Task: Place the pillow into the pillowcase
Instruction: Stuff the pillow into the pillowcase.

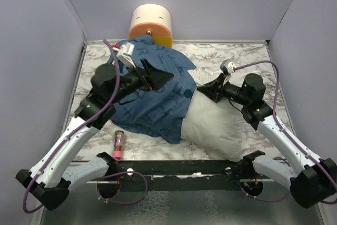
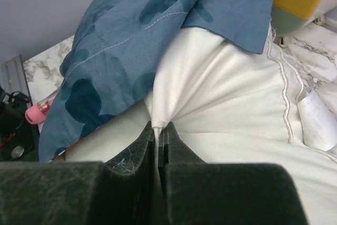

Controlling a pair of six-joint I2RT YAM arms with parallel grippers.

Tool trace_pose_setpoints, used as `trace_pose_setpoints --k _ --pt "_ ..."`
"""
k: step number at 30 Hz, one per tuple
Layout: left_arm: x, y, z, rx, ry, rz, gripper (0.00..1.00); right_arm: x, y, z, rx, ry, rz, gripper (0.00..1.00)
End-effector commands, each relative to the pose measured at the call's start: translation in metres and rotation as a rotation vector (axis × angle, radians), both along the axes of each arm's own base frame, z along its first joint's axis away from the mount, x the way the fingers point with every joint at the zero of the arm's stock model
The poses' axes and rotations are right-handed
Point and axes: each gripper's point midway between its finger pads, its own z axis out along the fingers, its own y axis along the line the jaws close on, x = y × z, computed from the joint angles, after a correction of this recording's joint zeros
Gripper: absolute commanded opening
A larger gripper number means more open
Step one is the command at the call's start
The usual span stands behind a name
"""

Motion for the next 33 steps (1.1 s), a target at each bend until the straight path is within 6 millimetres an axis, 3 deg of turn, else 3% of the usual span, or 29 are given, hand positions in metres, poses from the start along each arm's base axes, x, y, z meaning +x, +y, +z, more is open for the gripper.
trace_pose_setpoints --k 1,5,8,11,14,18,23,25,29,32,33 --pt "0.018 0.051 0.035 0.188 -0.057 0.24 0.78 -0.046 0.009 -0.01 0.007 0.009 0.177 0.01" --pt "0.051 0.044 0.03 0.386 0.006 0.265 0.75 -0.052 0.011 -0.005 0.021 0.006 0.207 0.01" --pt "0.077 0.027 0.026 0.528 -0.005 0.284 0.74 -0.049 0.011 -0.002 0.025 0.001 0.196 0.01" --pt "0.096 0.002 0.007 0.691 -0.015 0.258 0.76 -0.047 0.012 0.0 0.036 0.002 0.19 0.01" --pt "0.115 -0.018 -0.027 0.845 -0.009 0.224 0.82 -0.045 0.013 0.003 0.045 0.0 0.183 0.01" --pt "0.143 -0.028 -0.054 0.943 -0.03 0.246 0.85 -0.045 0.013 0.001 0.039 0.006 0.187 0.01" --pt "0.156 -0.042 -0.079 0.984 -0.007 0.22 0.85 -0.047 0.012 0.0 0.036 0.011 0.185 0.01" --pt "0.157 -0.045 -0.084 0.99 0.003 0.207 0.79 -0.047 0.012 -0.001 0.035 0.013 0.184 0.01" --pt "0.151 -0.047 -0.087 0.98 0.016 0.177 0.45 -0.047 0.011 -0.001 0.034 0.014 0.178 0.01" --pt "0.147 -0.055 -0.062 0.886 -0.014 0.171 0.2 -0.043 0.012 0.0 0.031 0.019 0.172 0.01" --pt "0.146 -0.058 -0.049 0.841 -0.028 0.174 0.16 -0.041 0.012 0.002 0.031 0.017 0.169 0.01"
